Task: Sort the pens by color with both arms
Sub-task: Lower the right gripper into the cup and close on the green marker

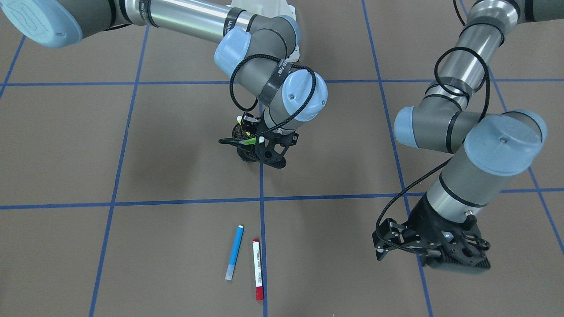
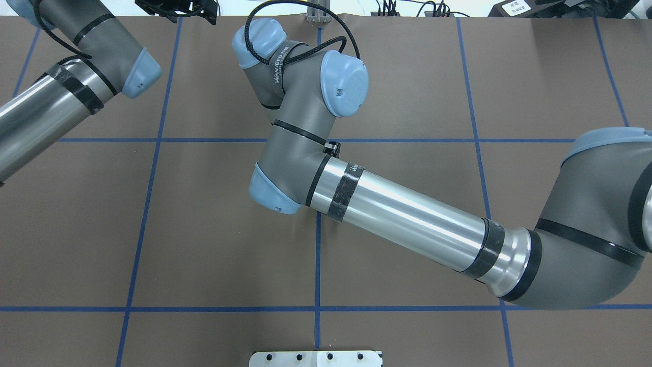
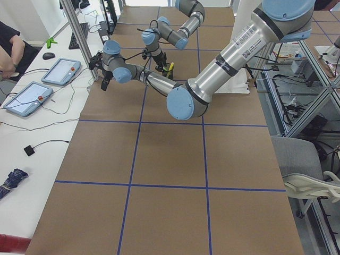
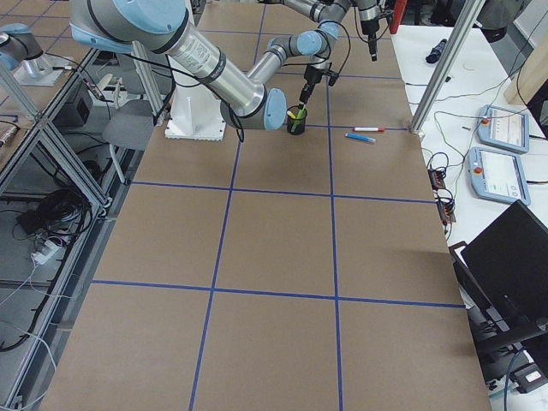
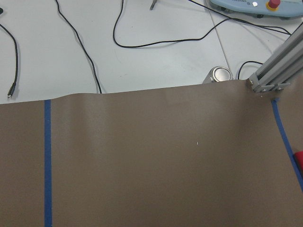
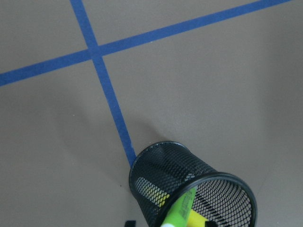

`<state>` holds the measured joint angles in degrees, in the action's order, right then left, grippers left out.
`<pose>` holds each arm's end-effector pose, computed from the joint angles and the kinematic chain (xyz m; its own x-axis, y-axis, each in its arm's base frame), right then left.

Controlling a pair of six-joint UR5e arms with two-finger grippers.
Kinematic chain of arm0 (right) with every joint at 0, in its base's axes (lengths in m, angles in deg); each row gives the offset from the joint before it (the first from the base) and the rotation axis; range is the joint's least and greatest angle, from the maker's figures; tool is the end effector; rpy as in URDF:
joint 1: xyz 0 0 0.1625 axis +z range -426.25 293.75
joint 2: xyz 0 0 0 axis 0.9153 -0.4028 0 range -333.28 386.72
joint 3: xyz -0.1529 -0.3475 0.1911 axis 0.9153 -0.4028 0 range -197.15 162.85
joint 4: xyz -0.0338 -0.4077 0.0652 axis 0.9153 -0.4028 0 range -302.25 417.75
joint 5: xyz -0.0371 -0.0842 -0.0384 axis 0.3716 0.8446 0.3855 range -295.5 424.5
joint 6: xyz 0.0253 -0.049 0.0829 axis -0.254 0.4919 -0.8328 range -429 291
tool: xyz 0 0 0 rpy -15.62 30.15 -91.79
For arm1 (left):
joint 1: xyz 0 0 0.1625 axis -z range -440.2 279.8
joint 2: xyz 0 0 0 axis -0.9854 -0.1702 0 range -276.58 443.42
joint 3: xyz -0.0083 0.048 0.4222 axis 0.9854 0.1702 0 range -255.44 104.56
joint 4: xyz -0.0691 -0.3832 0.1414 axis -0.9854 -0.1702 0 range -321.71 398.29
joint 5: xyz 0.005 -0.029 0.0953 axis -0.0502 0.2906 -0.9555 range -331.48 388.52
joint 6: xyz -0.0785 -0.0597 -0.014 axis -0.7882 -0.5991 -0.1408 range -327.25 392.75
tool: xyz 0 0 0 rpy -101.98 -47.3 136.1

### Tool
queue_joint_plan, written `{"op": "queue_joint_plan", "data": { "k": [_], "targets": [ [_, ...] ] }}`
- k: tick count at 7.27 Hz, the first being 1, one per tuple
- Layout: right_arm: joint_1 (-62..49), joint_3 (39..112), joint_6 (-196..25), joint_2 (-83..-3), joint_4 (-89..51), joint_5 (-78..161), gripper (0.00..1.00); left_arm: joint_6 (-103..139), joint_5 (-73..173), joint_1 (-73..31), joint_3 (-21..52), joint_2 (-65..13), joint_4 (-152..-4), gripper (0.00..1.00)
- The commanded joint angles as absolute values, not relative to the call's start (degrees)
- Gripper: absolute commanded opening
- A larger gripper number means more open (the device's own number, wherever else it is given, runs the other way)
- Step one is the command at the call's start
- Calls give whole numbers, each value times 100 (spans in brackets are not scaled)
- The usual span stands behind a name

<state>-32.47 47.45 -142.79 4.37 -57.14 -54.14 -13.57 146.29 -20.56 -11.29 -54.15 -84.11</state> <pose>-0.6213 -0.5185 0.1141 0.8649 0.2837 0.4142 -0.1330 0.9250 -0.3559 0.3333 -0.7411 0.2749 0.6097 0.1681 -0.7746 0.2096 0.9083 0.3620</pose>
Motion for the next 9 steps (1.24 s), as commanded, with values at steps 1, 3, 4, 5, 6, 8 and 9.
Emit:
{"op": "queue_joint_plan", "data": {
  "k": [1, 3, 4, 5, 6, 8, 9],
  "targets": [
    [-3250, 4798, -14283, 396, -5721, -5407, 45, -1357, 14629, -2061, -1128, -5413, -8415, 100],
    [-3241, 4798, -14275, 352, -5721, -5372, 44, -1357, 14629, -2061, -1128, -5421, -8415, 100],
    [-3241, 4798, -14266, 343, -5721, -5363, 44, -1357, 14629, -2061, -1137, -5413, -8415, 100],
    [-3241, 4798, -14266, 343, -5721, -5354, 44, -1357, 14629, -2061, -1137, -5413, -8415, 100],
    [-3241, 4798, -14266, 343, -5721, -5354, 35, -1357, 14629, -2052, -1137, -5413, -8415, 100],
    [-3241, 4824, -14266, 334, -5721, -5354, 16, -1357, 14629, -2061, -1137, -5413, -8415, 100],
    [-3232, 4841, -14266, 334, -5738, -5345, 11, -1357, 14629, -2052, -1137, -5413, -8415, 100]
  ]
}}
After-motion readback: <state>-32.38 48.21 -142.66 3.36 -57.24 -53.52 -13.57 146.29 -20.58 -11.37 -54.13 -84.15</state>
